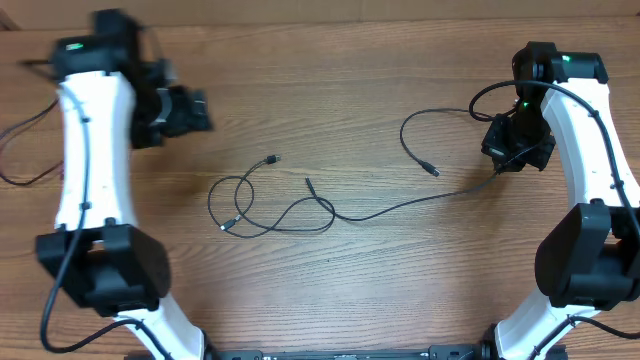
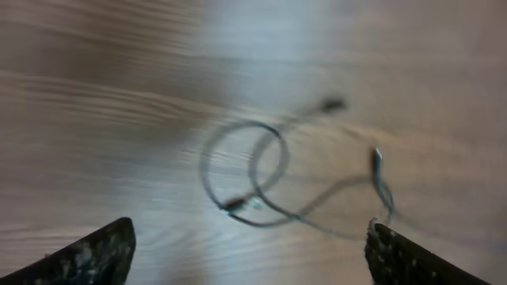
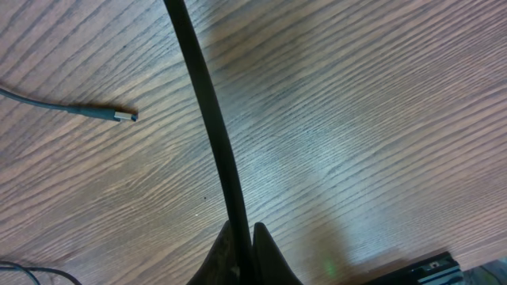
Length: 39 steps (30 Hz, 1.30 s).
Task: Untangle cables
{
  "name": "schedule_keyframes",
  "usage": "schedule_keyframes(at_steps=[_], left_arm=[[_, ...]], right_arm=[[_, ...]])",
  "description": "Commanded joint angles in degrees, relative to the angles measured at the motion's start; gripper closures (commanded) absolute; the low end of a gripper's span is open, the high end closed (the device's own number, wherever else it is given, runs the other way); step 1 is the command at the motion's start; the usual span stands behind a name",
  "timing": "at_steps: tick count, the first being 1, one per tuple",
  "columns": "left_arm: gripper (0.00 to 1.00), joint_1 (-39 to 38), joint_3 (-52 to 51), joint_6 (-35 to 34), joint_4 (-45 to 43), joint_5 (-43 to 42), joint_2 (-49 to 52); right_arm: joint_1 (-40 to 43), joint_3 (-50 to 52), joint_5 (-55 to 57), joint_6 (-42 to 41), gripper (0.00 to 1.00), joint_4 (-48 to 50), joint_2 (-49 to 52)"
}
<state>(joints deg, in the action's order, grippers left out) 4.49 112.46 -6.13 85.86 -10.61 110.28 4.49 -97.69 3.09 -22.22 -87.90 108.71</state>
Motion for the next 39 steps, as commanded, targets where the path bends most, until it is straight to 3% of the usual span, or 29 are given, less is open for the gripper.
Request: schedule_keyframes(at_steps=[1,9,16,19,23,27,33,39], left_arm=[[0.1,-4.92,0.09,1.09,2.67,4.98,-0.57],[0.17,-11.04,-0.59,-3.3,10.97,8.66,-1.22],[0.17,-14.25,-12.11,-5.88,9.79,9.7,-13.73],[0.15,-15.8,-21.05,-6.14,3.52,9.53,-24.13],[0.0,-17.35,-34.03,-6.1,-8.37,6.6,-39.5],[0.01,-17.4,-43.76,-4.33,-20.68,6.45,-48.57],[0.0,-17.4,-51.6,2.84,-31.85,4.61,-48.63],[0.0,-19.15,-52.76,7.06,-34.27,0.11,-39.43]], right_arm=[[0.09,-0.09,-0.17,0.22,0.96,0.09,-0.24],[0.09,-0.09,-0.2,1.51,0.96,0.09,-0.24],[0.09,-0.09,-0.22,1.68,0.96,-0.07,-0.24],[0.09,-0.07,-0.22,1.66,0.96,-0.07,-0.24],[0.09,-0.07,-0.24,1.66,0.96,-0.09,-0.24],[0.09,-0.04,-0.26,1.66,0.96,0.09,-0.24],[0.09,-0.04,-0.26,1.66,0.96,0.04,-0.24],[0.09,-0.02,-1.86,1.66,0.96,-0.09,-0.24]])
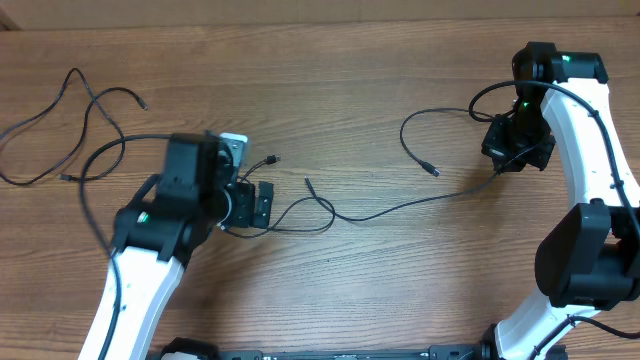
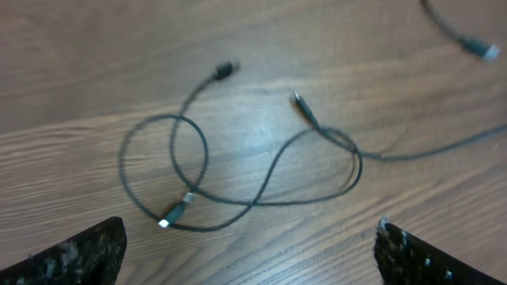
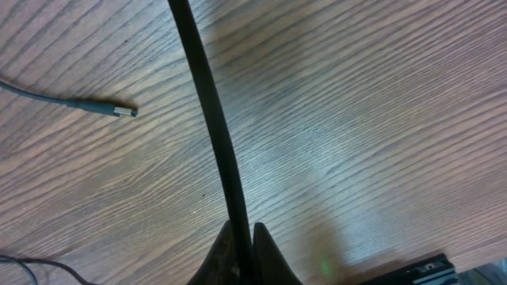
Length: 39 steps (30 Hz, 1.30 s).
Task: Untangle cables
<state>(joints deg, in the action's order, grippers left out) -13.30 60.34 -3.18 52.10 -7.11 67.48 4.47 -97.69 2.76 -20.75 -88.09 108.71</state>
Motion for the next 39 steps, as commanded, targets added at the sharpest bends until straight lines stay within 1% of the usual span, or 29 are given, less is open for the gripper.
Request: schedule_keyframes(at_steps=[1,4,7,9,12,16,20,21,25,26,30,32,35,37,39], left_arm=[[0.01,-2.12,-0.61,4.59,-0.55,-3.48,5.07],[0.01,-5.51,-0.61,6.03,-0.63,-3.45,10.62],[0.01,-9.07,-0.61,6.01,-1.22,-3.45,15.56],[0.0,-11.61,-0.61,6.01,-1.75,-3.43,18.6],[0.0,-14.34,-0.61,6.03,-2.34,-3.21,22.01],[0.0,-16.94,-0.61,6.71,-3.74,-2.86,25.75],[0.0,-18.05,-0.61,7.3,-5.57,-1.66,28.28],[0.0,-18.21,-0.61,7.32,-6.08,-0.85,28.87],[0.0,-18.34,-0.61,7.52,-8.22,1.51,30.93],[0.0,-18.34,-0.61,7.52,-8.68,1.95,31.56],[0.03,-18.34,-0.61,7.45,-9.31,2.62,33.9],[0.08,-18.34,-0.61,7.23,-9.14,2.43,34.91],[0.25,-18.34,-0.61,7.23,-8.85,2.4,35.76],[0.44,-18.34,-0.61,7.23,-8.87,2.43,35.87],[0.67,-18.34,-0.59,7.23,-8.87,2.64,35.85]], right_arm=[[0.11,-0.02,-3.17,0.2,0.96,0.2,-0.24],[-0.22,-0.02,-9.62,1.33,0.96,0.35,-0.24],[-1.68,-0.02,-18.27,8.22,0.96,0.81,-0.24],[-3.37,-0.02,-21.11,10.84,0.96,0.94,-0.24],[-6.08,0.39,-20.83,10.84,0.96,1.75,-0.24],[-9.99,3.39,-18.93,10.69,0.92,6.23,-0.24],[-11.93,7.37,-15.02,7.3,0.9,10.43,-0.24],[-11.91,8.31,-14.78,6.95,0.89,11.15,-0.24],[-11.85,10.91,-14.78,7.08,0.69,12.68,-0.24],[-11.85,11.45,-14.8,7.08,0.66,12.92,-0.24],[-11.85,12.81,-14.71,7.3,0.64,13.49,-0.24],[-11.85,12.87,-14.08,7.3,0.63,13.49,-0.24],[-11.85,12.87,-13.73,7.3,0.61,13.53,-0.24],[-11.85,12.9,-13.73,7.3,0.6,13.53,-0.24],[-11.85,12.9,-13.75,7.3,0.6,13.53,-0.24]])
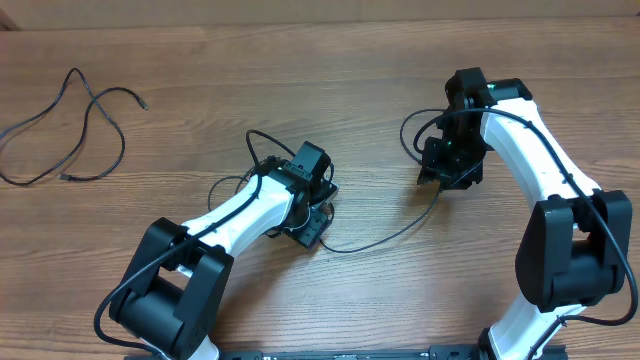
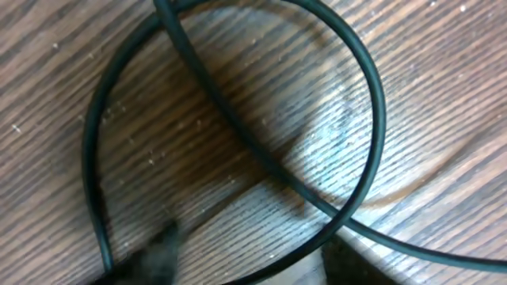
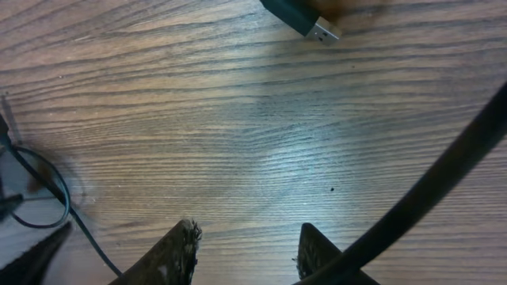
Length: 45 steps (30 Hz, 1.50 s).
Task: Untangle cables
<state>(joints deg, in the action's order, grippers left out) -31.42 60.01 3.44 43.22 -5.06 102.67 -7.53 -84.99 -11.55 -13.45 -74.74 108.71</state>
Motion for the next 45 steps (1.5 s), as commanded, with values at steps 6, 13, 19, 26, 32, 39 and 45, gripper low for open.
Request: schedule_keyframes(at_steps=[6,13,19,26,32,39,45], left_arm=[[0.96,0.74,3.8,0.11,3.74,2.54,0.57],[0.96,6.73,23.78,-0.39,16.79,2.73,-1.4],[0.96,14.47,46.12,-0.22,25.2,3.41,-2.47],[0.96,22.47,61.9,-1.75,31.47,3.91,-2.58],[0.96,25.4,66.88,-1.77,33.97,3.98,-3.56],[0.96,29.2,68.13,-2.62,32.79,5.99,-7.08],[0.96,37.33,68.13,-8.37,31.21,22.01,-7.76]], right_arm=[[0.15,0.2,0.59,0.0,0.6,0.13,-0.24],[0.15,0.2,0.59,0.0,0.6,0.11,-0.24],[0.15,0.2,0.59,0.0,0.6,0.13,-0.24],[0.15,0.2,0.61,0.0,0.61,0.17,-0.24],[0.15,0.2,0.63,0.0,0.6,0.57,-0.24],[0.15,0.2,1.14,0.0,0.6,0.7,-0.24],[0.15,0.2,1.25,0.0,0.6,0.57,-0.24]])
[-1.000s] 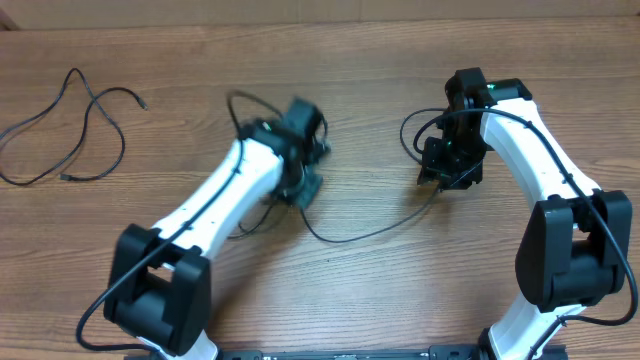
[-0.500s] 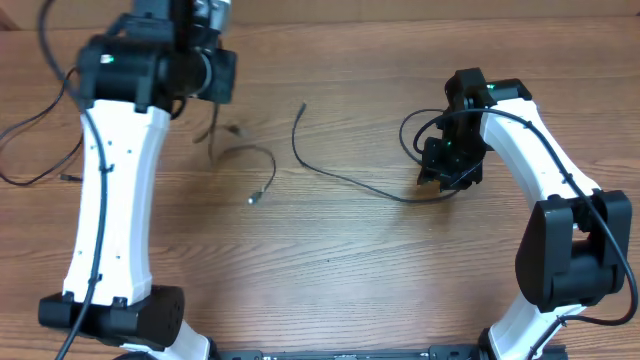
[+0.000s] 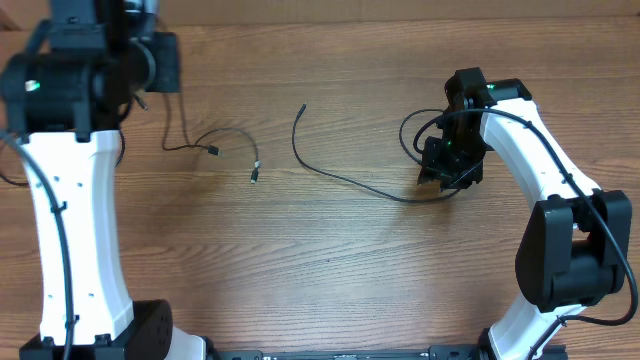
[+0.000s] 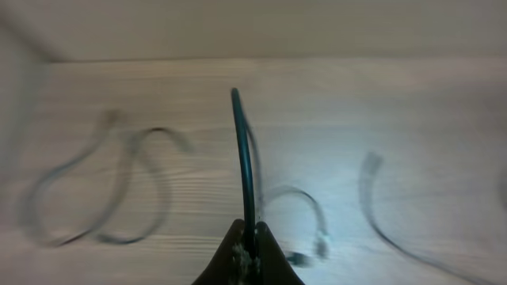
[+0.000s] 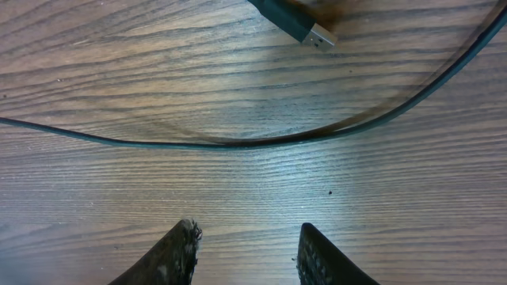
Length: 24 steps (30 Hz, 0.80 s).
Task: Untangle cables
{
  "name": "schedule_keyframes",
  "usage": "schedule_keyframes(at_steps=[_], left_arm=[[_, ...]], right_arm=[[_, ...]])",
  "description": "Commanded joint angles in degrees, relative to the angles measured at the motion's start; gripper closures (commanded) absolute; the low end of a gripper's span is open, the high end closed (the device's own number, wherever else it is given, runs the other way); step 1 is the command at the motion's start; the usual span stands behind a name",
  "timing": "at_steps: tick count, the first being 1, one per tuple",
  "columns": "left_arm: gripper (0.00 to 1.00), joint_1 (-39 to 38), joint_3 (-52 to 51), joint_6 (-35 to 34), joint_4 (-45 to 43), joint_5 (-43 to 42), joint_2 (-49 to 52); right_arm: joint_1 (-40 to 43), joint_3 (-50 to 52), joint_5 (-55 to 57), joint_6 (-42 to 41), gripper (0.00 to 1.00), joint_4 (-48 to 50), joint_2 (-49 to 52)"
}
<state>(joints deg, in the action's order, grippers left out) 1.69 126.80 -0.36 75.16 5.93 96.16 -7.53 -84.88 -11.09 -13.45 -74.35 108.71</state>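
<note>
A short black cable (image 3: 254,170) hangs from my left gripper (image 3: 158,65), which is raised at the far left. In the left wrist view the gripper (image 4: 245,241) is shut on that cable (image 4: 242,150). A long black cable (image 3: 340,180) lies on its own across the middle, from a free end at the top towards my right gripper (image 3: 437,180). In the right wrist view the gripper (image 5: 249,253) is open and low over the wood. The long cable (image 5: 238,144) crosses ahead of its fingertips, with a USB plug (image 5: 305,28) beyond.
A third cable (image 4: 87,198) shows blurred on the table's far left in the left wrist view; the left arm hides most of it overhead. The long cable loops (image 3: 410,130) beside the right arm. The wooden table (image 3: 330,290) ends at its far edge near the top.
My left gripper was low on the tangle at mid-table; now it is raised at the far left, shut on the short cable. The two cables lie apart. The right gripper has stayed open in place.
At first my right gripper was shut on the long cable at the right, with my left open and far off. Then the left hovered open over the tangle. Later the right stood open further left while the left was down on the loops. Now the short cable is pulled free.
</note>
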Motion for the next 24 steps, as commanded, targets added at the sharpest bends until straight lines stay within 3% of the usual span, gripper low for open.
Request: schedule_keyframes(at_steps=[1,7,15,21,24], left_arm=[[0.96,6.05,1.33,-5.99,-1.31,13.27,-1.25],[0.9,18.95,1.33,-8.94,-7.15,15.74,-1.25],[0.91,29.75,1.31,-14.05,-10.54,8.5,-1.14],[0.95,30.38,1.18,-14.03,-8.46,-4.85,-1.03],[0.81,29.59,1.05,-14.01,-5.2,-13.62,-0.61]], right_arm=[[0.15,0.09,0.81,0.0,0.6,0.15,-0.24],[0.15,0.09,0.79,0.0,0.6,0.15,-0.24],[0.15,0.09,0.79,0.0,0.6,-0.35,-0.24],[0.15,0.09,0.79,-0.02,0.6,-0.28,-0.24],[0.15,0.09,0.76,-0.02,0.6,-0.26,-0.24]])
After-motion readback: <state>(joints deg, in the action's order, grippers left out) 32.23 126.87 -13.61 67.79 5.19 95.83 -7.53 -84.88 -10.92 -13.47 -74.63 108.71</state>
